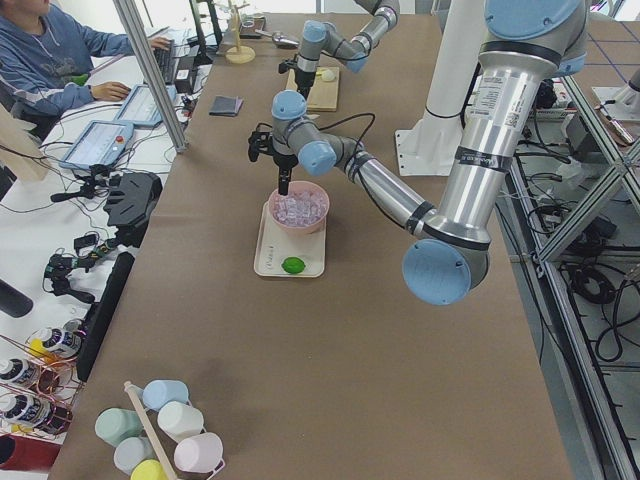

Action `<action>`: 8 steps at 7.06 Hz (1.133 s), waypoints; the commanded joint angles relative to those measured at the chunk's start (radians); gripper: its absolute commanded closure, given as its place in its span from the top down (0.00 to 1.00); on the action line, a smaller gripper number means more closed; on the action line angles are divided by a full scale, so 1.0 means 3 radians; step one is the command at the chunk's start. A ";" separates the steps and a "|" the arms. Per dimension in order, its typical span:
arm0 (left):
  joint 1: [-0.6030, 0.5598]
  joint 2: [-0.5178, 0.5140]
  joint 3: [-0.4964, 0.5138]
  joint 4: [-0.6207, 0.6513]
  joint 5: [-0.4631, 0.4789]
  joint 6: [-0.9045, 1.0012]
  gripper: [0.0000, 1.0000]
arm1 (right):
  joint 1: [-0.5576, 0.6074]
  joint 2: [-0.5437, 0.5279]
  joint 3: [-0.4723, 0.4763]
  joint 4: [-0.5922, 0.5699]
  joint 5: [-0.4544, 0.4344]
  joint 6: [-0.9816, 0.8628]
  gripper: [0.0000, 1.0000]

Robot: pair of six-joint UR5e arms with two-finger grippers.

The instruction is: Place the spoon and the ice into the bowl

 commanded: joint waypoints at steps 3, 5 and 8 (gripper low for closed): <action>0.0130 -0.0005 0.0002 -0.0015 0.0061 -0.0112 0.97 | -0.0038 0.0233 -0.0303 -0.0004 -0.0201 0.0236 0.49; 0.0381 0.0000 -0.0034 -0.0015 0.0398 -0.0200 0.97 | 0.0043 0.0223 -0.0232 -0.0014 -0.0140 0.0210 1.00; 0.0438 0.0036 -0.0008 -0.0005 0.0455 0.0100 0.92 | 0.0248 -0.0256 0.0278 -0.0040 0.0166 -0.0136 1.00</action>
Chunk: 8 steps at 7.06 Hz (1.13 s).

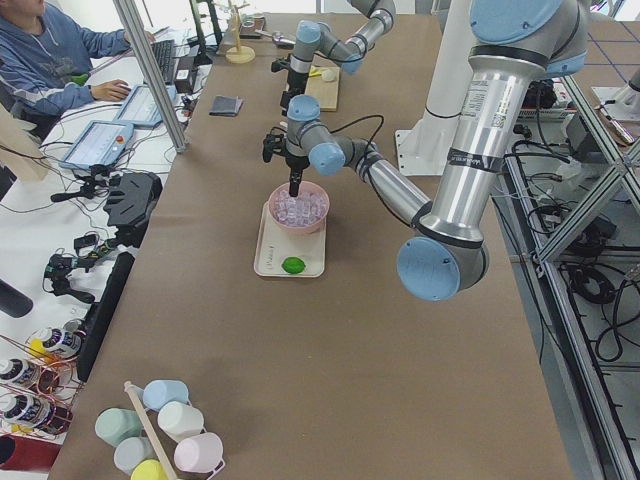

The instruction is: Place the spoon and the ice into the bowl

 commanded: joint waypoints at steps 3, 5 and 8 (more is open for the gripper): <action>0.0068 -0.0014 0.0159 -0.0006 0.0205 0.0432 0.84 | 0.0357 -0.0703 0.0465 0.0014 0.0412 -0.0735 1.00; 0.0114 -0.0115 0.0317 -0.0006 0.0215 0.0427 0.82 | 0.0546 -0.0970 0.0583 0.0034 0.0602 -0.1078 1.00; 0.0212 -0.0142 0.0430 -0.0006 0.0369 0.0438 0.80 | 0.0674 -0.1062 0.0594 0.0034 0.0704 -0.1268 1.00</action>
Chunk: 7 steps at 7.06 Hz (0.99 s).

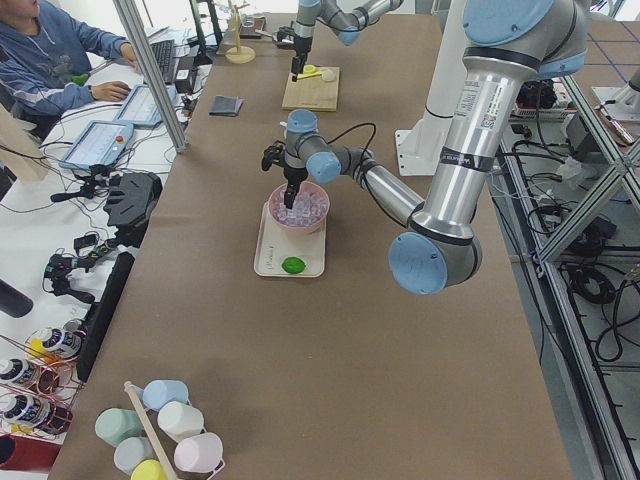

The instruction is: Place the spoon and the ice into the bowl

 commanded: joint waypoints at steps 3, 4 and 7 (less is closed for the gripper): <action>0.0017 0.0003 0.0077 0.0015 0.0013 -0.0003 0.84 | 0.0218 -0.0118 0.0004 0.0001 0.0219 -0.0241 1.00; 0.0012 0.0003 0.0082 0.0025 0.0013 -0.0008 0.91 | 0.0228 -0.0118 0.0004 0.0001 0.0219 -0.0247 1.00; 0.0017 -0.0007 0.0154 0.0031 0.0008 -0.0064 0.96 | 0.0233 -0.0113 -0.0001 0.0001 0.0219 -0.0247 1.00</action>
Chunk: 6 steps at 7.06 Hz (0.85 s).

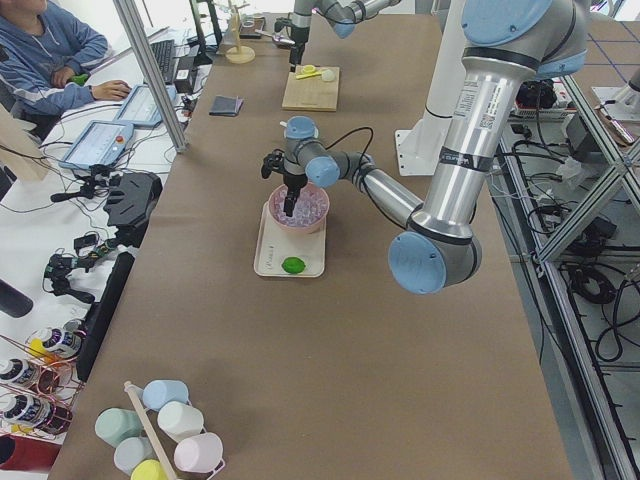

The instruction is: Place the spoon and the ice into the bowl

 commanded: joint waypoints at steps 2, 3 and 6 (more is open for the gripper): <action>0.0002 -0.0019 0.0080 0.0004 -0.0019 -0.0013 0.93 | 0.0013 0.0009 0.0001 -0.0005 0.0006 0.0000 1.00; 0.0007 -0.0024 0.0085 0.0004 -0.0024 -0.0013 0.92 | 0.0033 0.0009 0.0001 -0.0005 0.0006 0.0000 1.00; 0.0007 -0.0045 0.0085 0.0009 -0.0126 -0.0023 0.43 | 0.0140 -0.0006 0.0001 -0.0005 0.0210 -0.0031 1.00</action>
